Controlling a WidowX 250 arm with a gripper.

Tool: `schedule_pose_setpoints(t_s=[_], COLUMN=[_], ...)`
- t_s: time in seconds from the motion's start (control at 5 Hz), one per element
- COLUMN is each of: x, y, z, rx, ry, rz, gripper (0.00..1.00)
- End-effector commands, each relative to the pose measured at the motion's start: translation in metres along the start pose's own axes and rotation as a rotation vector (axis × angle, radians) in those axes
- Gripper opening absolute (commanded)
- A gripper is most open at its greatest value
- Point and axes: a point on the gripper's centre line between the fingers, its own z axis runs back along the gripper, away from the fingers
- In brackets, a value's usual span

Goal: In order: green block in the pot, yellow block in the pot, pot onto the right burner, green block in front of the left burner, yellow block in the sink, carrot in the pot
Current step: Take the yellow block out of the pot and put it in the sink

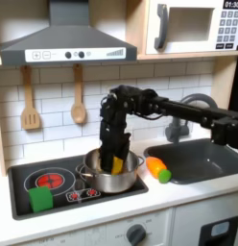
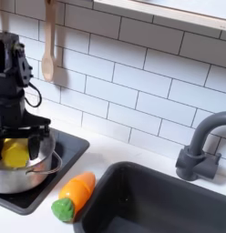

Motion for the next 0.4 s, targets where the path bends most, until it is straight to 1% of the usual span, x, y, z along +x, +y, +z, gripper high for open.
schedule_pose_setpoints(t_s=[0.0, 0.2], x=[0.0098, 0.0122], y=[-0.0040, -0.0081], z=[0.0237, 0.0317], rx=[-0.021, -0.056], ry=[-0.038, -0.039], rz=[-0.001, -0.023], gripper=[0.00, 0.00])
